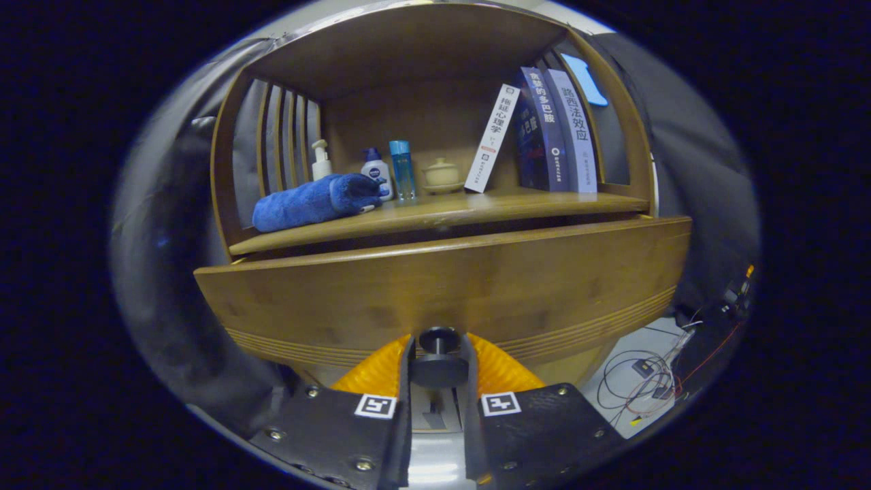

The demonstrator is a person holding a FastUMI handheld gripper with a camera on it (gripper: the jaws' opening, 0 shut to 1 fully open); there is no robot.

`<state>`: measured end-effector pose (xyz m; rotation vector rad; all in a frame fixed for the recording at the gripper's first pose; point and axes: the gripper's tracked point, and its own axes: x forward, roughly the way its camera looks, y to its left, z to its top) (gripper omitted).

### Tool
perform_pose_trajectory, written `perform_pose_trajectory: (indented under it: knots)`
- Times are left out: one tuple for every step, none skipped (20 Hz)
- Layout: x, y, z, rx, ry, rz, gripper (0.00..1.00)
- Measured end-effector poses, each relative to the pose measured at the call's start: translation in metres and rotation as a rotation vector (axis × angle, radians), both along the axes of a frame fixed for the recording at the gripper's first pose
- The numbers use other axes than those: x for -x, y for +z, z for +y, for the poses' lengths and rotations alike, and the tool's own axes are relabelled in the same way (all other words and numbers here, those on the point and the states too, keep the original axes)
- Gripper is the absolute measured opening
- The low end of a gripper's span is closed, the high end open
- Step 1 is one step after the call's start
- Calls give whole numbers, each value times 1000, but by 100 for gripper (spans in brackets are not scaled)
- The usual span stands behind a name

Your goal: Pull open the drawer, take out the items inside it, and place them on the countertop above the cabinet.

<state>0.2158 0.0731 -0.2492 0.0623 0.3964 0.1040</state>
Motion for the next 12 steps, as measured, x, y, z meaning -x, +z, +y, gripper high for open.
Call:
perform_pose_trajectory:
  knots:
    - [7, 1, -1, -3, -4, -2, 31]
    - [14, 1, -2, -5, -9, -2, 31]
    - [21, 2, -2, -3, -15, -7, 31]
    - [28, 3, -3, 6, -16, -5, 31]
    - [34, 3, -3, 12, -13, 0, 31]
    - [41, 3, -3, 25, -8, 8, 31]
    - [45, 3, -4, 35, -4, 16, 31]
    - [49, 3, -5, 39, -3, 20, 31]
    - [53, 3, -6, 38, -4, 23, 31]
    - [60, 3, -6, 38, -7, 26, 31]
    - [66, 3, -7, 42, -11, 31, 31]
    - [74, 1, -8, 47, -15, 40, 31]
